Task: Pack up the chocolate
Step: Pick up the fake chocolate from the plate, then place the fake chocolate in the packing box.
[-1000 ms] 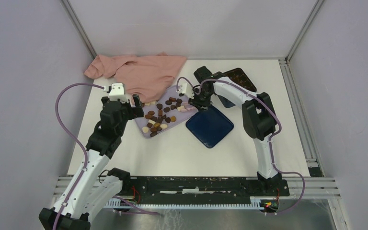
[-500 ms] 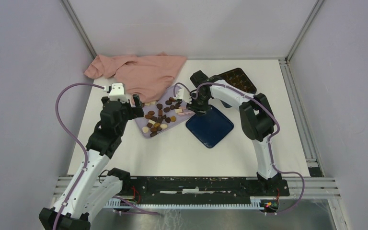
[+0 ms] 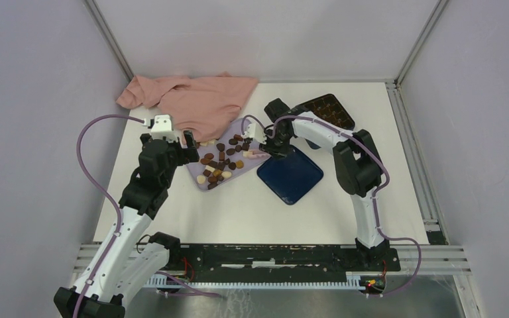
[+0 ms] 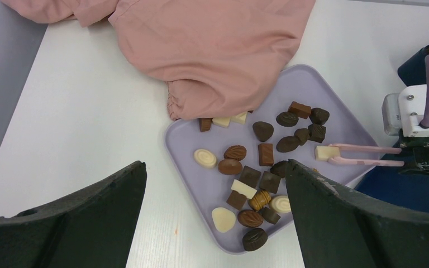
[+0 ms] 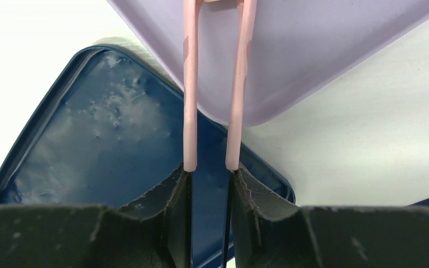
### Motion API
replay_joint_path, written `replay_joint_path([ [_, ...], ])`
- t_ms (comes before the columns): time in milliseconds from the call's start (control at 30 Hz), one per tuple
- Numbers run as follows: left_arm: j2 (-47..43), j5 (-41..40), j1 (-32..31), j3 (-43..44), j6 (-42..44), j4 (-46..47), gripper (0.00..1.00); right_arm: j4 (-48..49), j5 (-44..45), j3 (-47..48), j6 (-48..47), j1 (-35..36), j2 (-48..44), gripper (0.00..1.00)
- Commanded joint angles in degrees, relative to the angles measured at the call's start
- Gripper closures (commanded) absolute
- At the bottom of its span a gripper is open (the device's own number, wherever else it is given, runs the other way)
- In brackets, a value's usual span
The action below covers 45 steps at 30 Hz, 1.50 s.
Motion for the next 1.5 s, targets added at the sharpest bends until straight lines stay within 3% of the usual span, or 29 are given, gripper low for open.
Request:
replay_joint_path([
  [0,-0.4,0.1,0.3,0.1,2.8,2.2,0.02,1.5,-1.3,-1.6,0.4,0.3,-5.9,0.9],
  [367,-0.7,0.0,0.2,0.1,2.8,2.2,0.02,3.1,-6.9,-7.4,2.0,-1.9,-15.3,0.99],
  [500,-0.6,-0.1,0.3,0.1,2.8,2.2,0.02,3.5,-9.6,-7.8,2.9,-6.1,-18.6,0.99],
  [700,-0.5,-0.1,0.3,0.1,2.8,2.1,0.01,6.2,-10.8,-6.9,6.3,-17.9,-20.3,0.98],
  [1000,-0.3,0.3,0.2,0.1,2.8,2.1,0.01,6.6,-3.2,1.0,8.1,-28.5,-13.2,0.95],
  [1233,-0.3,0.2,0.3,0.1,2.8,2.1,0.02,4.1,-1.6,7.7,7.9,-29.5,-6.5,0.93],
  [1467,-0.2,0.3,0.3,0.1,2.8,2.2,0.01,4.6,-0.5,7.5,7.7,-30.0,-4.9,0.91],
])
